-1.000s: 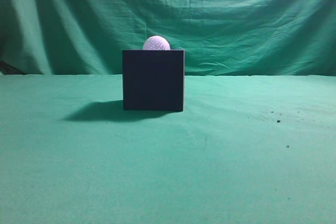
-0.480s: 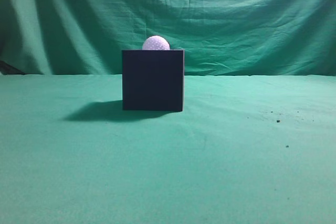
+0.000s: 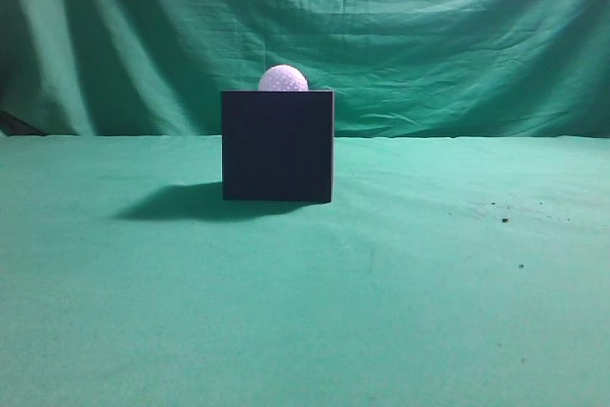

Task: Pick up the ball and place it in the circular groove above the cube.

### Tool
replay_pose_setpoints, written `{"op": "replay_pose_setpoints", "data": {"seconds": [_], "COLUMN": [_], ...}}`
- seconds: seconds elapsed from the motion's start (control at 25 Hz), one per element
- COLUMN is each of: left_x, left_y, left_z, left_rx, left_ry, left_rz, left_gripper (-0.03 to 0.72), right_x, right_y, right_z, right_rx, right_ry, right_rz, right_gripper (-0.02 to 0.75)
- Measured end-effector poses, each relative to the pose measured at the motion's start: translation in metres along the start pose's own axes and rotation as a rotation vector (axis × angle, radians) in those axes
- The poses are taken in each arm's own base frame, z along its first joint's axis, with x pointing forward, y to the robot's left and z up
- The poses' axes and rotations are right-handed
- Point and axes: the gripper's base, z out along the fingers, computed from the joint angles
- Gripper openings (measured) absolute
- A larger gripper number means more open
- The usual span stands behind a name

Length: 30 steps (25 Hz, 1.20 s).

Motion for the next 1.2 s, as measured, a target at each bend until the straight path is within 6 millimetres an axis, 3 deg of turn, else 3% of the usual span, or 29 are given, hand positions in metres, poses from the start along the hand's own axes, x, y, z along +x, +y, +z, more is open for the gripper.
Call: {"op": "replay_pose_setpoints", "data": {"seconds": [0.48, 0.64, 0.68, 0.72, 1.2], "left_x": [0.000, 0.000, 0.000, 0.000, 0.000], "left_y": [0.000, 0.000, 0.000, 0.000, 0.000], "left_z": [0.000, 0.000, 0.000, 0.000, 0.000], "left_rx": [0.000, 0.000, 0.000, 0.000, 0.000], "left_ry": [0.000, 0.000, 0.000, 0.000, 0.000], "left_rz": [0.000, 0.000, 0.000, 0.000, 0.000], "left_gripper": [0.000, 0.000, 0.000, 0.000, 0.000], "right_x": [0.117, 0.148, 0.155, 0.162, 0.173], "right_y": [-0.015, -0.019, -0.019, -0.020, -0.020], "right_z": [0.043, 0.064, 0.068, 0.072, 0.077], "right_rx": [0.374, 0.415, 0.420, 0.424, 0.431], "right_ry": [-0.318, -0.274, -0.256, -0.235, -0.172], "right_rz": [0.160, 0.219, 0.230, 0.240, 0.258], "right_gripper": [0.000, 0.000, 0.047, 0.047, 0.047]}}
